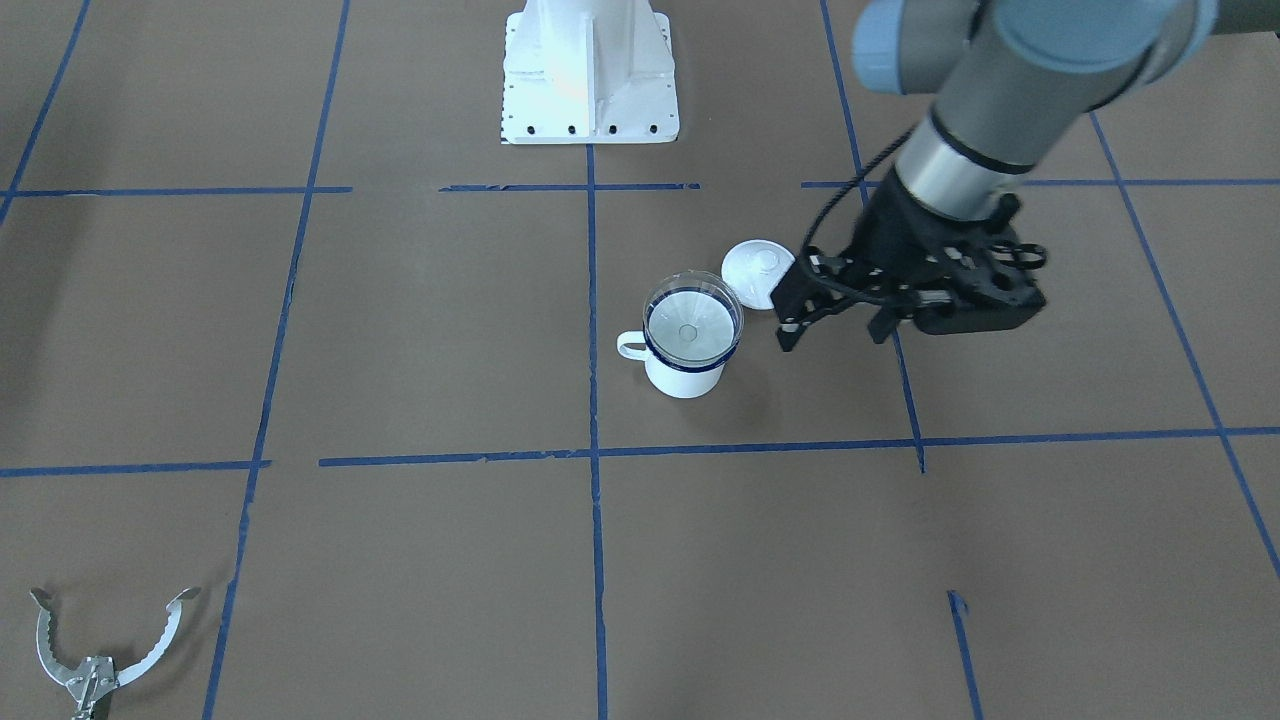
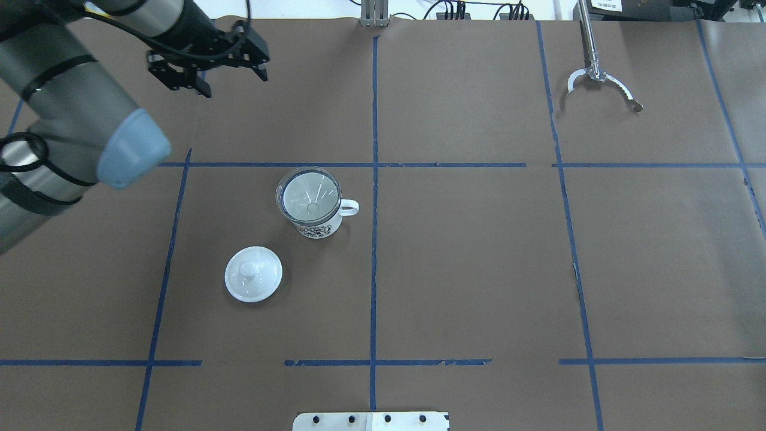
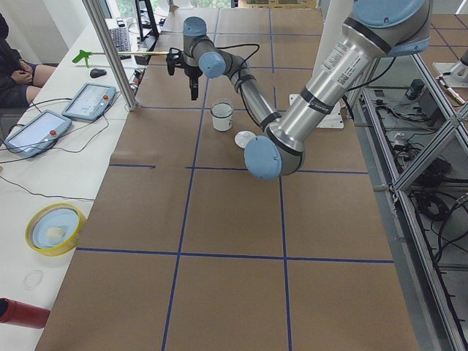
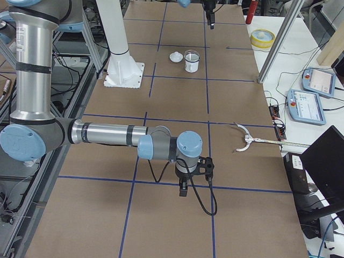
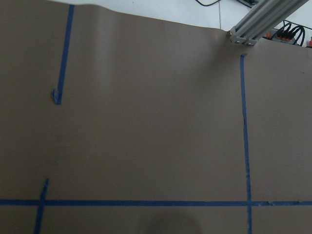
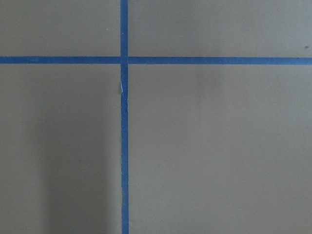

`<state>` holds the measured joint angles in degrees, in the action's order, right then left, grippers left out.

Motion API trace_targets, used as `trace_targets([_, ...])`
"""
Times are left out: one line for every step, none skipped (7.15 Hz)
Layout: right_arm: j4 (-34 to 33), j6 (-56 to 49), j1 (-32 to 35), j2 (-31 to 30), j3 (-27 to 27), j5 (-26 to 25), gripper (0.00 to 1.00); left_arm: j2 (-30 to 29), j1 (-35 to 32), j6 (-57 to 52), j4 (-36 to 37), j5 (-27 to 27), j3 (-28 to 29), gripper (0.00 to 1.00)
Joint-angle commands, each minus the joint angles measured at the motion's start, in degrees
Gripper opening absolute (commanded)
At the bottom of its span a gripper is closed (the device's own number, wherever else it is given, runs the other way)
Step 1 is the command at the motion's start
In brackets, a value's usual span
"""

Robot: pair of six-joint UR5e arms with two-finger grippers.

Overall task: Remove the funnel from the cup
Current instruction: 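Move the left gripper over the mug and grasp the clear glass funnel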

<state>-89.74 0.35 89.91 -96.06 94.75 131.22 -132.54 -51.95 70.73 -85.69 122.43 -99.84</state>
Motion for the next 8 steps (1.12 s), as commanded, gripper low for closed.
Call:
trace_targets([0.0,0.0,0.0,0.0,0.0,0.0,1.0,-9.1,6.8,9.9,6.0,-3.2,7.8,1.0])
trace_targets([0.0,0.0,0.0,0.0,0.0,0.0,1.0,-9.8,9.1,10.0,5.8,-4.6,10.3,1.0])
trace_targets([0.0,0.0,0.0,0.0,0.0,0.0,1.0,-9.5,11.5,10.0,5.7,-6.3,11.0,1.0])
trace_targets([0.0,0.0,0.0,0.0,0.0,0.0,1.0,-9.5,12.9,10.0,5.4,-7.8,12.6,0.94])
trace_targets([0.0,0.0,0.0,0.0,0.0,0.0,1.0,-9.3,14.3,10.0,3.8,-8.3,14.1,0.84])
trace_targets([0.0,0.0,0.0,0.0,0.0,0.0,1.0,-9.1,14.9,9.6,3.3,-8.3,14.9,0.57])
trace_targets([0.0,0.0,0.0,0.0,0.0,0.0,1.0,-9.1,14.9,9.4,3.2,-8.3,15.0,0.46])
trace_targets([0.0,0.0,0.0,0.0,0.0,0.0,1.0,-9.1,14.9,9.4,3.0,-8.3,15.1,0.45])
